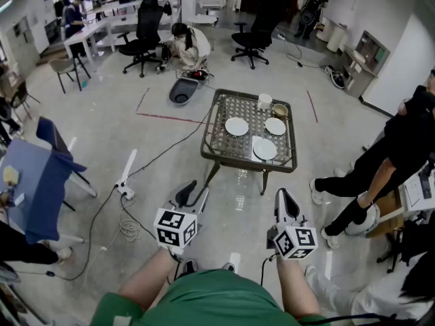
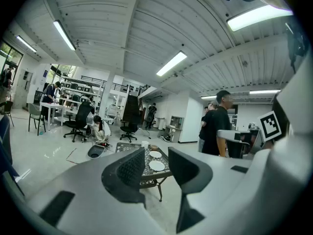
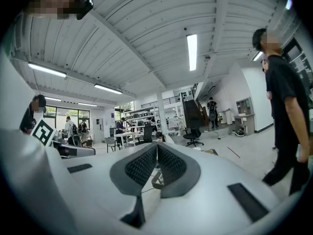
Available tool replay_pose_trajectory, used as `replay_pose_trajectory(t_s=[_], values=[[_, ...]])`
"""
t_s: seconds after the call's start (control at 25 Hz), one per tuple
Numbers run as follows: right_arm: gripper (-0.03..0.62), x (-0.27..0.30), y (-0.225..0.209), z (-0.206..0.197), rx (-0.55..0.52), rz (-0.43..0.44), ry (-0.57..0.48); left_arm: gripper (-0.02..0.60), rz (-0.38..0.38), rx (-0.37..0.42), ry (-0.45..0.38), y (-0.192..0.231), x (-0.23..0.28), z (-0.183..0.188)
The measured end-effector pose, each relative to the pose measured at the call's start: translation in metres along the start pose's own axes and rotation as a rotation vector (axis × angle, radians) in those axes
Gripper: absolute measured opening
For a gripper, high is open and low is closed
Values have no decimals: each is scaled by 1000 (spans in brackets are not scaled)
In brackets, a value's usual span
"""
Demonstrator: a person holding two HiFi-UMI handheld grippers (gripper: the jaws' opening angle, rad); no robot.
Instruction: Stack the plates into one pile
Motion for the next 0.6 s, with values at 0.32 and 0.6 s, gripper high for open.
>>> replay_pose_trajectory(t_s=[0.32, 0.6], values=[[29, 7, 6, 0, -10, -5, 0, 161, -6, 0, -7, 10, 2, 3], [29, 9, 10, -1, 4, -49, -30, 161, -22, -3, -20, 25, 3, 3]])
Point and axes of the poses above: the fingertips, and each gripper's own axes: x forward along the fingers, y to its left, z out of its top, the point moved 9 cm from there along -x, backward along the fingers, and after that the axes turned 1 degree about z, right-handed, at the moved point
